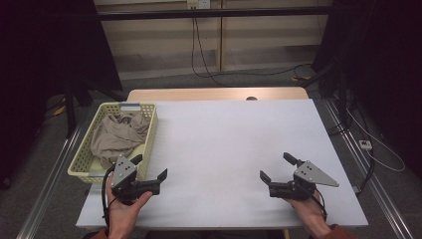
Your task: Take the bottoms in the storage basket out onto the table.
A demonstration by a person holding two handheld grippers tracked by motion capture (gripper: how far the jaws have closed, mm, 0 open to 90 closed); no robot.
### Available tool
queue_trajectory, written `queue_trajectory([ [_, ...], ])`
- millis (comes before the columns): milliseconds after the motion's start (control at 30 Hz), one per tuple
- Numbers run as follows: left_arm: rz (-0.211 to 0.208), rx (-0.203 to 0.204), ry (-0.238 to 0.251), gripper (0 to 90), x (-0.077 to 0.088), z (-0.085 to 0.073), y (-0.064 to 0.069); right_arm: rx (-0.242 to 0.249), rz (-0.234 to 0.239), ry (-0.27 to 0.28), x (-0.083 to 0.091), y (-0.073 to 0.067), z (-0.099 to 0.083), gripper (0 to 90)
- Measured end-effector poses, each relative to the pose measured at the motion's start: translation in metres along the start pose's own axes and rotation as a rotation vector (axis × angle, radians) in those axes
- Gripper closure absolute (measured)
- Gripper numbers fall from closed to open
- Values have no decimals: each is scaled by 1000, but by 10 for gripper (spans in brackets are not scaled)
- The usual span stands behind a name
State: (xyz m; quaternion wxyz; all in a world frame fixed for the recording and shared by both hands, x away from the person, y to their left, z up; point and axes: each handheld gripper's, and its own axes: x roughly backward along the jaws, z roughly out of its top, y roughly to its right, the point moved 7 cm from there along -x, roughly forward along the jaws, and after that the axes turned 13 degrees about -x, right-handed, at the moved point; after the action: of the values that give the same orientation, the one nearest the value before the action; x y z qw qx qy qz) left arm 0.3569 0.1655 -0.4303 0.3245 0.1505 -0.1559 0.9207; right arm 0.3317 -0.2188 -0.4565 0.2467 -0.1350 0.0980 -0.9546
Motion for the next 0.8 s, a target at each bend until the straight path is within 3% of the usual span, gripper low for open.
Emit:
queue_trajectory([
  [433,-17,-5,-6,49,-1,3,2,-11,18,-13,-1,-1,-1,0],
  [800,-15,-3,5,46,1,11,-5,-20,21,-23,-5,-1,-2,0],
])
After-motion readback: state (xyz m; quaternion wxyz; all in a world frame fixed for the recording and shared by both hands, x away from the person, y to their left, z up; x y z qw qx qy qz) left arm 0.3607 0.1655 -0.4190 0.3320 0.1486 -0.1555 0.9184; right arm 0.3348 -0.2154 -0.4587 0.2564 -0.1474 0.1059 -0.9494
